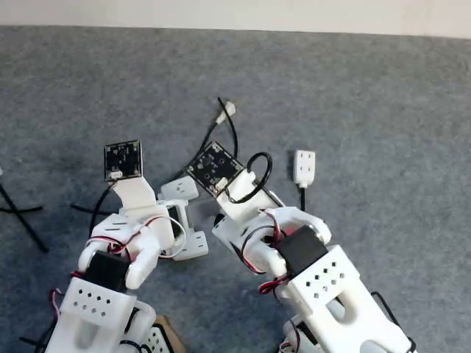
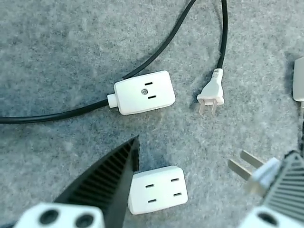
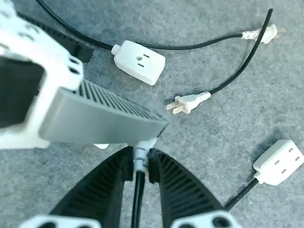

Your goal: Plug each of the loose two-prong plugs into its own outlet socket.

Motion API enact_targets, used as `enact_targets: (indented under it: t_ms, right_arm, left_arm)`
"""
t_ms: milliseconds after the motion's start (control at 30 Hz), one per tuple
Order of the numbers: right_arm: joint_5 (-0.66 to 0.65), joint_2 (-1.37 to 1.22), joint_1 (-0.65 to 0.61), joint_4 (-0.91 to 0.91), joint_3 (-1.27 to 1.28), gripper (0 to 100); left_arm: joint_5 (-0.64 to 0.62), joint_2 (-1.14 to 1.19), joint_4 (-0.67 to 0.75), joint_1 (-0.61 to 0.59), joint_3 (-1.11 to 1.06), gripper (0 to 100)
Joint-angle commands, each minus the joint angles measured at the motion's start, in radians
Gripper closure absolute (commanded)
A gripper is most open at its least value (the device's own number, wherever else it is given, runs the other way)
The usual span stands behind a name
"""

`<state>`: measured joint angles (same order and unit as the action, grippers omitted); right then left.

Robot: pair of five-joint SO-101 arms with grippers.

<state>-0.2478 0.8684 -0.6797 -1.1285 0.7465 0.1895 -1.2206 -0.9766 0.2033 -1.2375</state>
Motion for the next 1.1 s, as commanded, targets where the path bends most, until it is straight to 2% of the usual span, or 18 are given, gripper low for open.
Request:
enact_targets:
  t_ms: [0,300,733,800,967,1067]
  right_arm:
    - [0.008,0.042,0.019,0.004,-0.088,99.3]
    - [0.008,0.042,0.053,0.007,-0.093,99.3]
    - [0.008,0.039,0.062,0.007,-0.093,99.3]
    - [0.008,0.039,0.062,0.007,-0.093,99.3]
    - [0.005,-0.073,0.062,0.004,-0.13,99.3]
    - [-0.026,-0.206,0.056,0.001,-0.225,99.3]
  left_arm:
    - [0.008,0.008,0.003,0.022,0.001,59]
    - [0.009,0.008,0.006,0.094,-0.021,59]
    - [0.009,0.008,0.005,0.09,-0.018,59]
    - [0.009,-0.002,0.006,0.028,0.004,59]
    - [0.002,0.008,-0.006,-0.277,0.143,59]
    - [-0.04,0.01,-0.081,-0.387,0.174,59]
